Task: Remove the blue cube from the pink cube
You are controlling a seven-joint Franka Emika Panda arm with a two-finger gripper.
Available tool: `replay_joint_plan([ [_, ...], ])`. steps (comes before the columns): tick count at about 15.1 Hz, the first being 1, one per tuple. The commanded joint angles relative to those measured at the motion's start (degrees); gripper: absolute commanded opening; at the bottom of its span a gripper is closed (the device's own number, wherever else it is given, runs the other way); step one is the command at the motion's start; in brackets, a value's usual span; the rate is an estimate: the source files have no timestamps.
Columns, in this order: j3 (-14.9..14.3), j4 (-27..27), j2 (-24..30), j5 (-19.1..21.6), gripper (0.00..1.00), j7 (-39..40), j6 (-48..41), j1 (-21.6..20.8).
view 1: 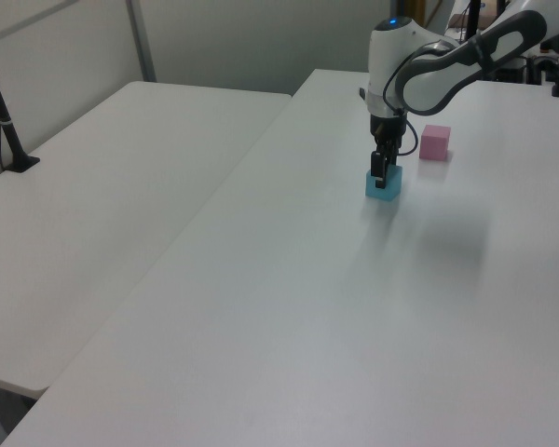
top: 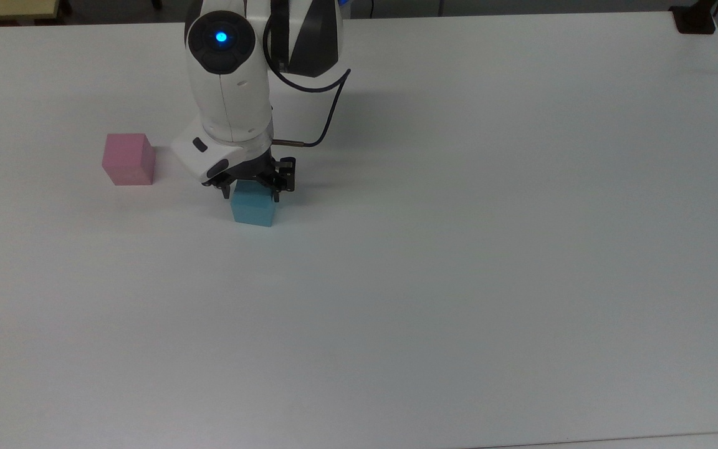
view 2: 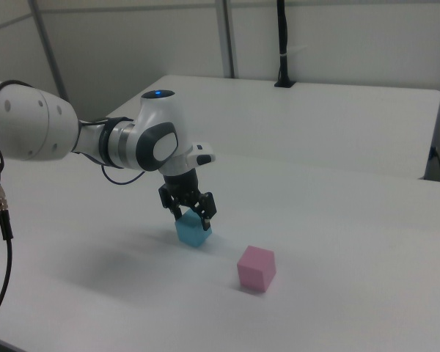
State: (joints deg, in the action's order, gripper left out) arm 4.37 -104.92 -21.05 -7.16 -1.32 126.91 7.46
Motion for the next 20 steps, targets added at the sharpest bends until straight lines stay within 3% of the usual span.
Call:
replay_joint_plan([
  [1, 0.2, 0.69, 0.13, 0.84, 1.0, 0.09, -0.34, 0.01],
  [3, 0.2, 0.86, 1.96, 0.84, 1.0, -0.17, -2.61, 0.01],
  [8, 0.03, 6.92, 12.51, 1.19, 1.0, -0.88, -22.73, -0.25],
  [11, -0.76, 6.93, 18.22, 4.34, 1.0, -0.97, -27.05, -2.0],
  [13, -5.83, 7.01, 22.96, 8.37, 1.0, -6.29, -30.57, -5.85],
  [16, -11.03, 8.06, 26.58, 9.1, 1.0, -10.46, -34.42, -10.96],
  [20, -11.49, 11.32, 26.41, 6.82, 1.0, -1.71, -35.94, -8.52],
])
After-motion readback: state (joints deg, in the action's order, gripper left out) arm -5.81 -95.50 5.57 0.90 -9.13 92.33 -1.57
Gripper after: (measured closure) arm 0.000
